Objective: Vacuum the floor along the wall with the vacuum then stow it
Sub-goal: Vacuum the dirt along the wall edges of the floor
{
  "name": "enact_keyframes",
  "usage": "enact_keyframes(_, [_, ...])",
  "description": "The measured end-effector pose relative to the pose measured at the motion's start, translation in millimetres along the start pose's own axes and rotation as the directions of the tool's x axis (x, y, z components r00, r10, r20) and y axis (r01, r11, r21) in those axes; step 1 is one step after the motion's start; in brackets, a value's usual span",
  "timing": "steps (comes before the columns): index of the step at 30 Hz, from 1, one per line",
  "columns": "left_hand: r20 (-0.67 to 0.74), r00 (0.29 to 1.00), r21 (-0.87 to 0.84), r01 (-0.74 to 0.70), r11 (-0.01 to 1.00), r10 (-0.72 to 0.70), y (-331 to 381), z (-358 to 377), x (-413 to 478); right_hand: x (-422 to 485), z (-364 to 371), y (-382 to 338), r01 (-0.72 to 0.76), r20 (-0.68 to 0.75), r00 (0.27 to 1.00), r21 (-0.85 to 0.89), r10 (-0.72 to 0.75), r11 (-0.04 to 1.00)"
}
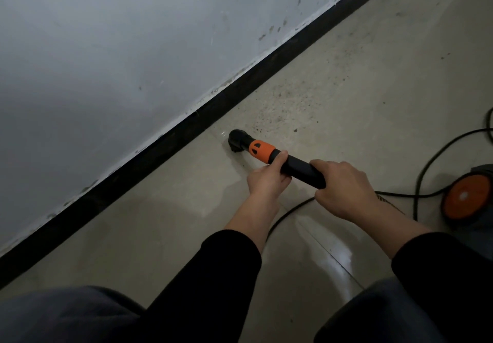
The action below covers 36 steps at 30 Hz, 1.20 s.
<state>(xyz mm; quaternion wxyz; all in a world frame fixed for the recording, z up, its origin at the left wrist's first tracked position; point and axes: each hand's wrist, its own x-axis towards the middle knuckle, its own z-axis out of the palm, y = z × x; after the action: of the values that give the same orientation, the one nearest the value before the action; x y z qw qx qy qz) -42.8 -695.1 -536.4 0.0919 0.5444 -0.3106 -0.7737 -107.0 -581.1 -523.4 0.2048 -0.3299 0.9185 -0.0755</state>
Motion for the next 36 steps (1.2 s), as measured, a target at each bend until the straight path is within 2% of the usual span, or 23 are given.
enact_keyframes(5, [-0.004, 1.000, 0.035, 0.001, 0.999, -0.001, 6.7, -0.2, 10.3, 8.7, 4.0, -4.6, -0.016, 0.032, 0.999, 0.026, 0.015, 1.000])
enact_keyframes(15, [0.004, 1.000, 0.054, -0.002, 0.999, 0.001, 28.4, -7.9, 37.5, 30.5, 17.6, -27.8, -0.046, 0.011, 0.999, 0.046, 0.045, 0.998])
enact_keyframes(31, [0.060, 0.998, 0.052, -0.005, 0.999, 0.002, 42.2, -37.6, 61.8, 49.4, 38.3, -44.3, 0.010, 0.042, 0.999, 0.125, -0.015, 0.992])
enact_keyframes(36, [0.025, 1.000, 0.017, -0.004, 1.000, 0.004, 36.7, -43.9, 62.6, 48.3, 35.2, -41.6, 0.062, 0.059, 0.996, 0.115, -0.069, 0.991])
